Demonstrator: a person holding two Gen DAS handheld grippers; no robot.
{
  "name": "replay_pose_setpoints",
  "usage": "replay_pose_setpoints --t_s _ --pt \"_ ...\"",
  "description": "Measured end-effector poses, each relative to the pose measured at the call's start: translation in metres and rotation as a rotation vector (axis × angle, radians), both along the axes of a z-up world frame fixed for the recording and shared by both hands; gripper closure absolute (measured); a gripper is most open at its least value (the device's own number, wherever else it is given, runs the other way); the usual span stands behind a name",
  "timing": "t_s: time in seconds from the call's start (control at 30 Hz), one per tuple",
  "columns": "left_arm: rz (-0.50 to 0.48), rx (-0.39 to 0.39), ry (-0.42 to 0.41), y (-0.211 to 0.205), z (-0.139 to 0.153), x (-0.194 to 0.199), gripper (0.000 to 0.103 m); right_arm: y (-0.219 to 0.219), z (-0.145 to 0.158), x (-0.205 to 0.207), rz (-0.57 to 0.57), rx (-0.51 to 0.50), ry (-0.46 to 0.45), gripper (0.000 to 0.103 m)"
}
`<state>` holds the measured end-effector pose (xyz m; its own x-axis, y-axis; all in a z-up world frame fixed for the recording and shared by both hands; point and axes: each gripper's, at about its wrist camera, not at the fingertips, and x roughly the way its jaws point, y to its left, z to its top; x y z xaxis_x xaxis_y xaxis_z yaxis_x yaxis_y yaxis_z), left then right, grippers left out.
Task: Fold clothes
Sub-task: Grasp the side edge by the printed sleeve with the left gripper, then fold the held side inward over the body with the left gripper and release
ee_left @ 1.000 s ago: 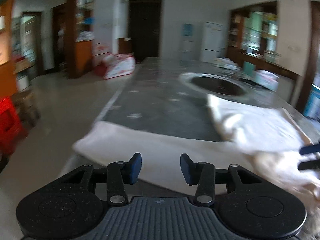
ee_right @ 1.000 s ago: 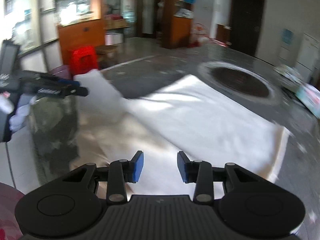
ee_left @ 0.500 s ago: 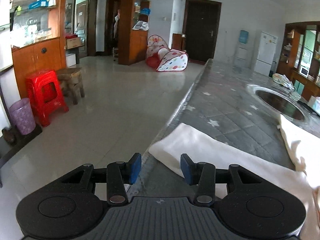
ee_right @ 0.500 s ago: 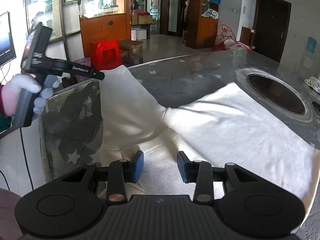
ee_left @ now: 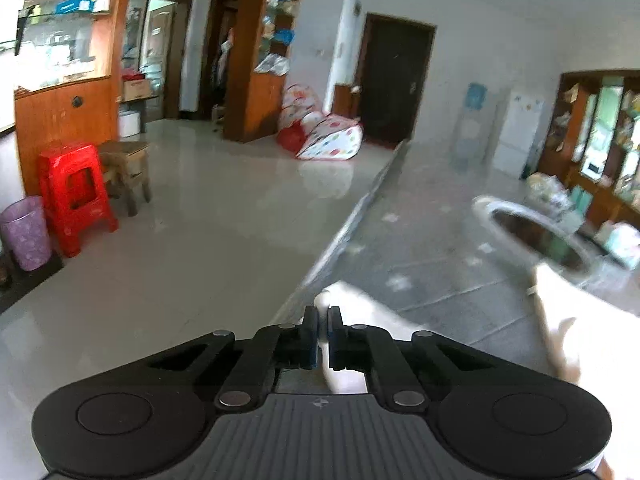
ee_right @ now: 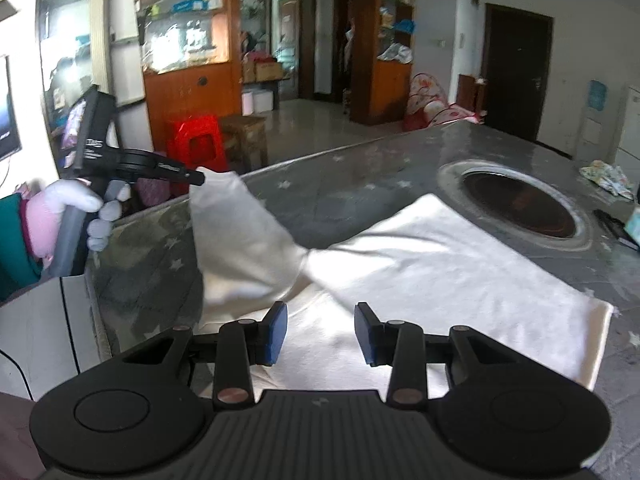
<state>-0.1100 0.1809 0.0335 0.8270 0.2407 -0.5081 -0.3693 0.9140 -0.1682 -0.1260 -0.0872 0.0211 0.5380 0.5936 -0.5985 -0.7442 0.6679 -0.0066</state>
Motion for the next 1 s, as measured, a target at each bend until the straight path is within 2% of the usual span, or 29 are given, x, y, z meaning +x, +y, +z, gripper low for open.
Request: replay_pose_setpoints --t_s 0.13,0.23,0.43,0.57,0.7,1.0 --pt "-0.114 -0.020 -0.084 -0.026 0.033 -0.009 0.098 -0.021 0.005 -0.001 -0.059 0.025 -0.012 0.066" --pt "-0.235 -0.027 -0.143 -0.058 0.057 -0.011 0.098 -0.039 0.008 -0.002 -0.112 0.043 -0.021 0.066" --pt "-0.485 -0.072 -0.202 -0.130 0.083 -0.010 0.098 -0.085 0.009 -0.005 -0.242 0.085 -0.033 0.066" --pt "-0.637 -0.090 -0.198 -0.182 0.083 -0.004 0.098 -0.114 0.005 -0.006 -0.327 0.111 -0.024 0.066" --pt "-0.770 -0.074 -0.150 -0.226 0.069 0.006 0.098 -0.131 0.000 -0.010 -0.377 0.117 -0.015 0.066" --pt "-0.925 -0.051 -0.037 -0.279 0.032 0.012 0.097 -0.146 -0.006 -0.008 -0.429 0.119 0.002 0.066"
